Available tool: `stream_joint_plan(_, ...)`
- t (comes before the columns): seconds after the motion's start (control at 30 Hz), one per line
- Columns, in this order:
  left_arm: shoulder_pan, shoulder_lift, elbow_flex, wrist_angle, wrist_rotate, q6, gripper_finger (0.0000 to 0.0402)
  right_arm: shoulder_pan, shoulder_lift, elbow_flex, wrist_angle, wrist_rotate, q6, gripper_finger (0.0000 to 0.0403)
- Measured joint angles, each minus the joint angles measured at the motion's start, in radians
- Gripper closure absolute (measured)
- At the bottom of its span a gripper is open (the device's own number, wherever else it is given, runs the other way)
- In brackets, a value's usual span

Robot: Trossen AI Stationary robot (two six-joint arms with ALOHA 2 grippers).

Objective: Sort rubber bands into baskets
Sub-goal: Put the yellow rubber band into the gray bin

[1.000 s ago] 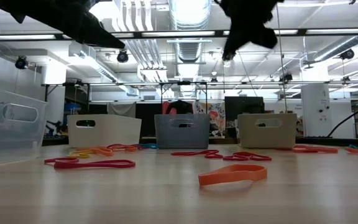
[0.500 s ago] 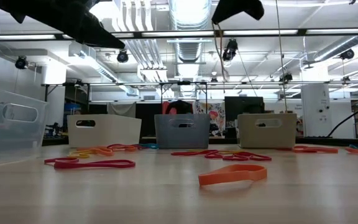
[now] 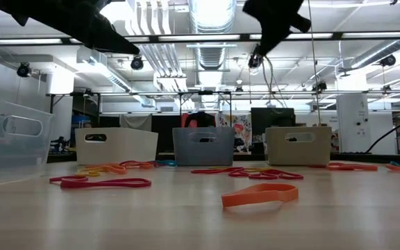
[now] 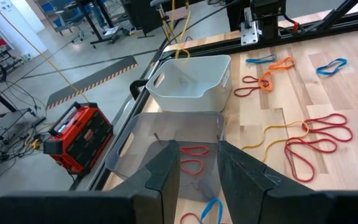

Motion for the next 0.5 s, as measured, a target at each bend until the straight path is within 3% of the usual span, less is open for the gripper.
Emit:
stream_joint_plan(0.33, 0.000, 0.000, 0.000, 0.000, 0.000, -0.014, 0.0310, -0.117, 0.078, -0.010, -0.183, 0.013, 0.066, 0.0394)
stream_joint_plan(0.5, 0.000, 0.000, 0.000, 0.000, 0.000, -0.021, 0.0310, -0.161, 0.119, -0.029, -0.216, -0.050, 0.044, 0.0394)
